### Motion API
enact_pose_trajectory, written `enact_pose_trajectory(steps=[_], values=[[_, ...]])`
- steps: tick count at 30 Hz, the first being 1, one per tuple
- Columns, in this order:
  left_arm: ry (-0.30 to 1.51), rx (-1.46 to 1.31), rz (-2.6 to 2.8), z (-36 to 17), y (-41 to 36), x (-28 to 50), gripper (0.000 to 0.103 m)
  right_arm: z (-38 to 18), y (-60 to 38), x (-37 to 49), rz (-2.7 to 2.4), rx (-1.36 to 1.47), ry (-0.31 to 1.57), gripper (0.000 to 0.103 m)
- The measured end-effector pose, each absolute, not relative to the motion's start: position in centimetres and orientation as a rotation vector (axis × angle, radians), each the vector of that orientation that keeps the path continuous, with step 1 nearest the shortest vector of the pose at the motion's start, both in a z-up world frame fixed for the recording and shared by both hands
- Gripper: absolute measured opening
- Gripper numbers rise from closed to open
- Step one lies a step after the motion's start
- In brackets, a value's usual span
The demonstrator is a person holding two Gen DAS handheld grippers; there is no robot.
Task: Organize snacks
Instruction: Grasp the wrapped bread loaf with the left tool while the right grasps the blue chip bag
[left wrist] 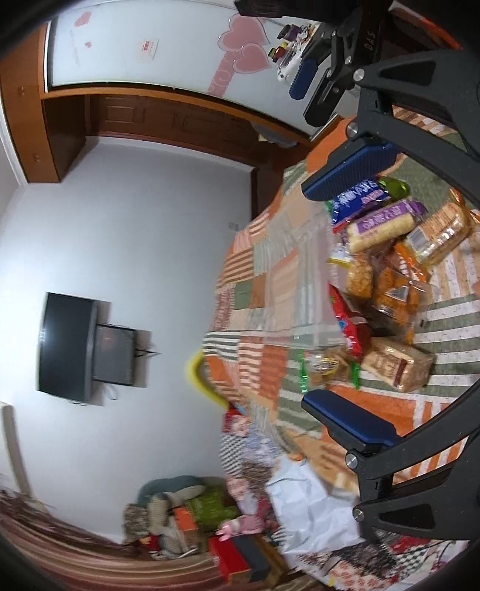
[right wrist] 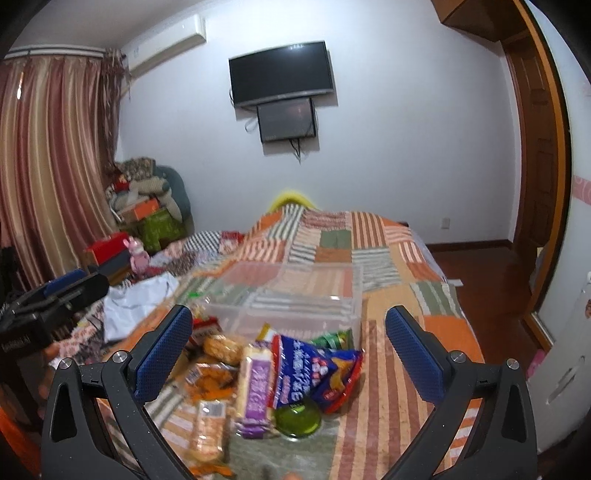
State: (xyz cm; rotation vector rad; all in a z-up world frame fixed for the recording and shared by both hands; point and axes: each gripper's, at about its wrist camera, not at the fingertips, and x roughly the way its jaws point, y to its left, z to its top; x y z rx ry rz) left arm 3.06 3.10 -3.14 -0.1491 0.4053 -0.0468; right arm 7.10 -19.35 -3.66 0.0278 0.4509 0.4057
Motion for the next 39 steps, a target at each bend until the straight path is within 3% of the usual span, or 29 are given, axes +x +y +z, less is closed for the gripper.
enact_pose_trajectory(steps=[5,8,15,20,33,39], values=[[0.488,-0.143,-0.001,-5.5,4.2,4.4,0.101,-5.8,-19.9,8.7,0.409,0.031,0.553,0.103],[0.562,-0.13,0.01,-6.9,4.7,5.4,0.088,-7.2,-20.3,9.7,0.398,0.046,0.616,0.103],[0.722,-0.136,-0.01,-10.5,5.8,7.4,0.08,-9.0,-20.5,10.5,0.436,0.087,0.714,0.099],[0.827,-0.132,-0.008,-12.7,6.7,8.7,0.068,-9.6,-20.1,11.5,0.451,0.085,0.738,0.095],[0.925,-0.174,-0.026,-15.2,7.6,11.0,0.057,-11.3,-19.3,14.5,0.443,0.106,0.835,0.095],[0.958,-0.209,-0.017,-16.2,8.2,12.0,0.046,-12.6,-19.1,15.5,0.469,0.144,0.911,0.096]])
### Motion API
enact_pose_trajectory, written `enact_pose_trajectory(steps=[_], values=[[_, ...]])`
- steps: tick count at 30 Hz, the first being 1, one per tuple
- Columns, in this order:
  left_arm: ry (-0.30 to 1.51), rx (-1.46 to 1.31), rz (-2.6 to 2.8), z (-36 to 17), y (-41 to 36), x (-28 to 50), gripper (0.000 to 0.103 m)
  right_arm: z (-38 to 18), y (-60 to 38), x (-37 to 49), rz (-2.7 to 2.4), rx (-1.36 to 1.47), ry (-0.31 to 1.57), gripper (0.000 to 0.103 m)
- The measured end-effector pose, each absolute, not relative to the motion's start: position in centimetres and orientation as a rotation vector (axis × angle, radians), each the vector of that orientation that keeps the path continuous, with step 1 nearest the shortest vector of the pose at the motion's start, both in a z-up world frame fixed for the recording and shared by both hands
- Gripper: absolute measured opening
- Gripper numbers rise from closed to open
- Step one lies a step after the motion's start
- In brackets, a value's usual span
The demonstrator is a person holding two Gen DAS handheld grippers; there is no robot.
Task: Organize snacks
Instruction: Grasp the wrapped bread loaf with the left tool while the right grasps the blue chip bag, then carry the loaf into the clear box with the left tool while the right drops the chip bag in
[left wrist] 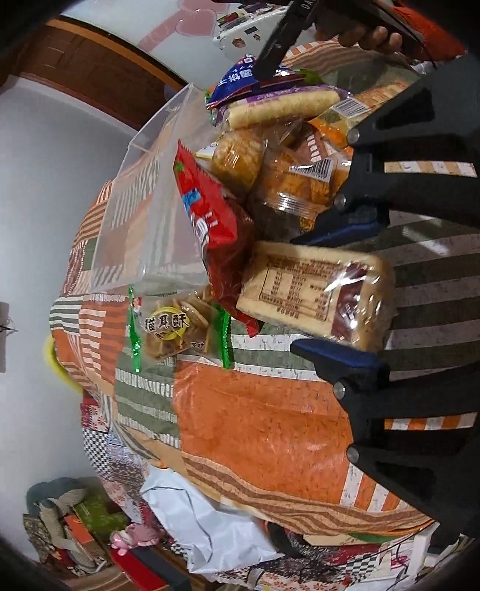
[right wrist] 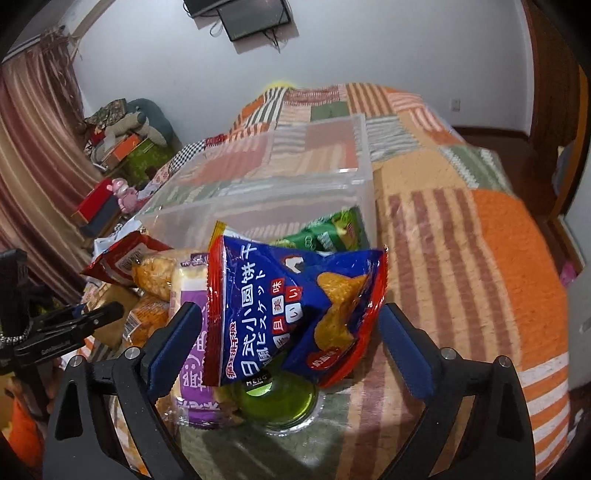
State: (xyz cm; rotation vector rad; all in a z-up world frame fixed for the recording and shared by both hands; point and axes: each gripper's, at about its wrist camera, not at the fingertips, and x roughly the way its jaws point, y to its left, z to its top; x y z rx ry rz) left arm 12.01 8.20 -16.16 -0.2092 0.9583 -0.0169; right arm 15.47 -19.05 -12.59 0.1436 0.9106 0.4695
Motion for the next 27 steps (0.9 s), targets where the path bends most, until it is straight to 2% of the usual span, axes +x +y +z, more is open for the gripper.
enact_pose_trajectory(steps=[13,16,21,27], values=[[0.934,-0.182,0.003,-16.2,8.0,11.9,0.039,-13.2,-19.6,15.9,0.463,0.203,0.95,0.097],[0.931,-0.2,-0.001,-15.9,8.2,11.7,0.037,-13.0,-19.9,15.6,0.459,0.206,0.941,0.093],[0.93,-0.214,-0.006,-15.5,8.2,11.0,0.036,-12.6,-20.6,15.5,0.443,0.209,0.922,0.074],[0.906,-0.202,-0.01,-14.7,7.8,10.1,0.036,-12.5,-21.5,15.4,0.444,0.25,0.928,0.07]])
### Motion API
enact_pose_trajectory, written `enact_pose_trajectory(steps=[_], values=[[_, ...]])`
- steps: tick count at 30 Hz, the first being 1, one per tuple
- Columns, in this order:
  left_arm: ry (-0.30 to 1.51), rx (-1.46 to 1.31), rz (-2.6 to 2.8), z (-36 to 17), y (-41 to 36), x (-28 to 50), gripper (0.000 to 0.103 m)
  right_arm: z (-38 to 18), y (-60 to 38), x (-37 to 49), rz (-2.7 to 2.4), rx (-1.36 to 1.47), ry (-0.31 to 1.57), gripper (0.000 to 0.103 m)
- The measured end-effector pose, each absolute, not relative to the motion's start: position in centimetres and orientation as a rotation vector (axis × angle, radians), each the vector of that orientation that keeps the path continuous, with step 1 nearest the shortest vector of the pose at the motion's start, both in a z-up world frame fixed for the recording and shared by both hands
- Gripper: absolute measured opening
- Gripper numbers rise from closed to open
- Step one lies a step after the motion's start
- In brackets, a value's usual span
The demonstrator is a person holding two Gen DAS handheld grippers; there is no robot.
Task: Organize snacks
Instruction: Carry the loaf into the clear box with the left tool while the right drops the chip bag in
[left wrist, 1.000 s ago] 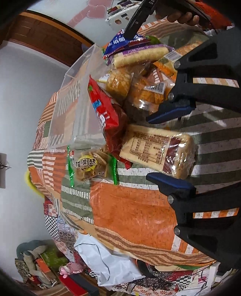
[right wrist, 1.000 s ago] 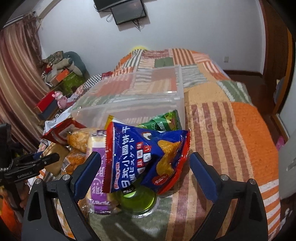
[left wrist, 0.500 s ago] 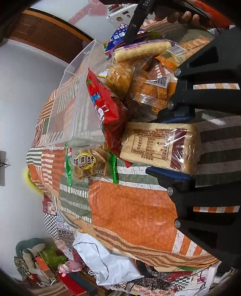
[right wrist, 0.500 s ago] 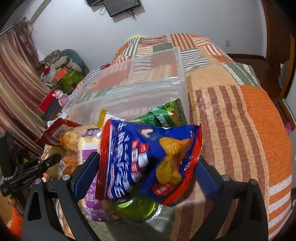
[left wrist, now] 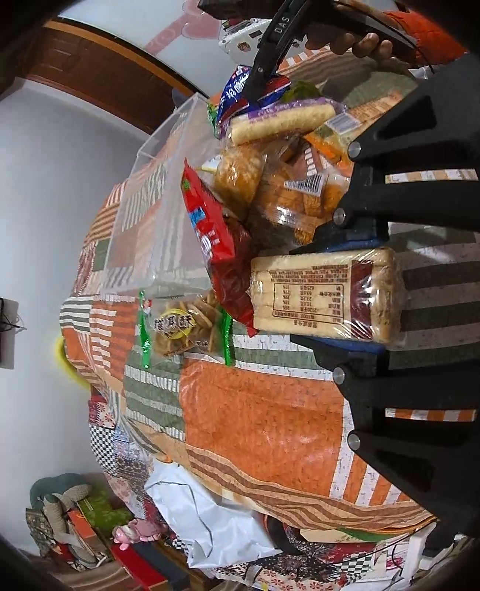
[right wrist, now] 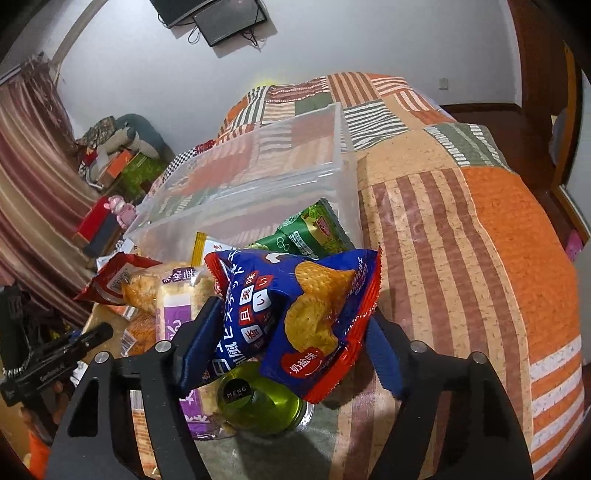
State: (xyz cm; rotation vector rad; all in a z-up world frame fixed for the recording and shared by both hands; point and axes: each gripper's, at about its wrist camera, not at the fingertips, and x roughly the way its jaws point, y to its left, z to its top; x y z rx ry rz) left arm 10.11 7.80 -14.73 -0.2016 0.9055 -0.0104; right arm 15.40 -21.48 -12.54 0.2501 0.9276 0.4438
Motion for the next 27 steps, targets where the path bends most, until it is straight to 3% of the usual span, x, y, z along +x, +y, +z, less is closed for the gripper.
enact_pose_trajectory(steps=[27], values=[[0.696,-0.111,-0.002,-5.1,6.4,9.6,0.036,-6.3,-20.5,15.4,0.476,0.21,0.746,0.069]])
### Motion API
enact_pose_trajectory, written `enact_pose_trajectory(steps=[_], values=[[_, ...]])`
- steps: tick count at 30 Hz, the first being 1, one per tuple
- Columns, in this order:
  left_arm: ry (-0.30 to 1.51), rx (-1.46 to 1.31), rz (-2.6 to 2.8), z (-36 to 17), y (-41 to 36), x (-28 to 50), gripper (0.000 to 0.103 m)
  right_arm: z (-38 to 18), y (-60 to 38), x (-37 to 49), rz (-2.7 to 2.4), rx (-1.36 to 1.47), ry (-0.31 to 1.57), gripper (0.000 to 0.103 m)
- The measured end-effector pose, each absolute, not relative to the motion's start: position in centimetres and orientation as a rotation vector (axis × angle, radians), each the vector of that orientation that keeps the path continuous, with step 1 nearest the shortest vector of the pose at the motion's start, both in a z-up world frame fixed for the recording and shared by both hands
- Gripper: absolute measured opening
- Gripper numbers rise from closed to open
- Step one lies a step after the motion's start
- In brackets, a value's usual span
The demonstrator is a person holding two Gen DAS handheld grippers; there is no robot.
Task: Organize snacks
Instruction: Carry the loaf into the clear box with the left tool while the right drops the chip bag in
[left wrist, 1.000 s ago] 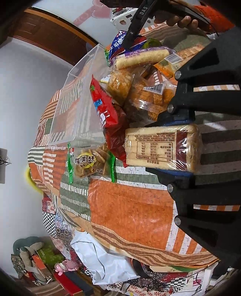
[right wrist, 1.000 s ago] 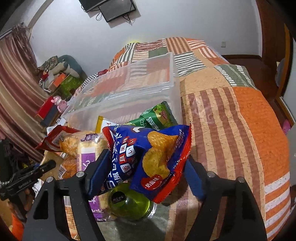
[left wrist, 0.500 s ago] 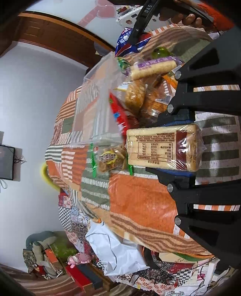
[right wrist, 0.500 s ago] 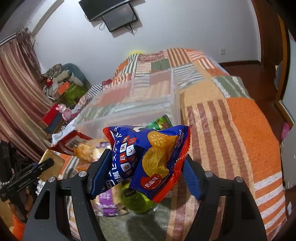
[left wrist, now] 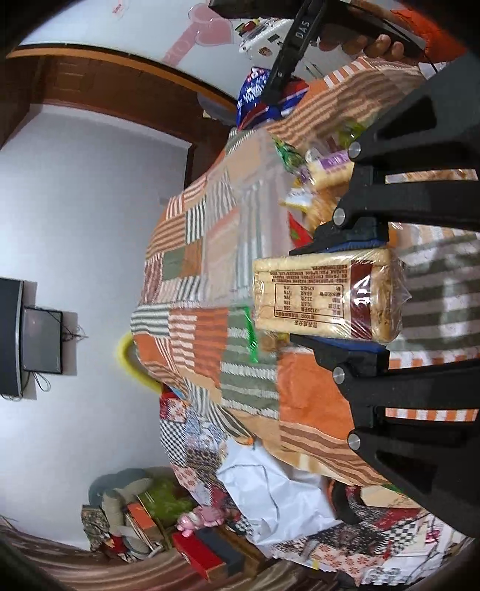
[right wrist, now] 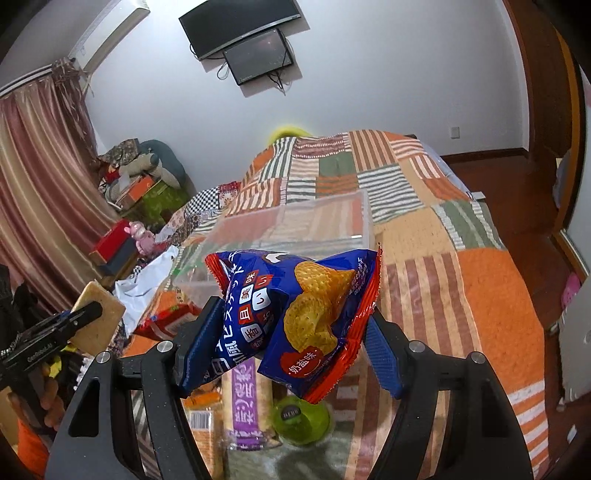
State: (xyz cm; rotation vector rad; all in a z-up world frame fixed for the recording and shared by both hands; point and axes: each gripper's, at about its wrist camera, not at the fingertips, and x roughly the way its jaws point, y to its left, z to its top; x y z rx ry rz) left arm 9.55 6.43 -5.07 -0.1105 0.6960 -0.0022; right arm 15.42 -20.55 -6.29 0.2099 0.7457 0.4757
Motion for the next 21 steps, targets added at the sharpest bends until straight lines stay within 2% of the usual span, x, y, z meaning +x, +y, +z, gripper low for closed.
enact_pose_trajectory(steps=[13,21], values=[[0.654,-0.079,-0.081,-3.5,3.1,14.6,0.036,-5.8,-19.2,17.8,0.475,0.196,0.729,0.07],[0.697,-0.111,-0.103,-4.4,3.2,18.8,0.036,-5.6,-18.2,19.4,0.481,0.175,0.719,0.07]])
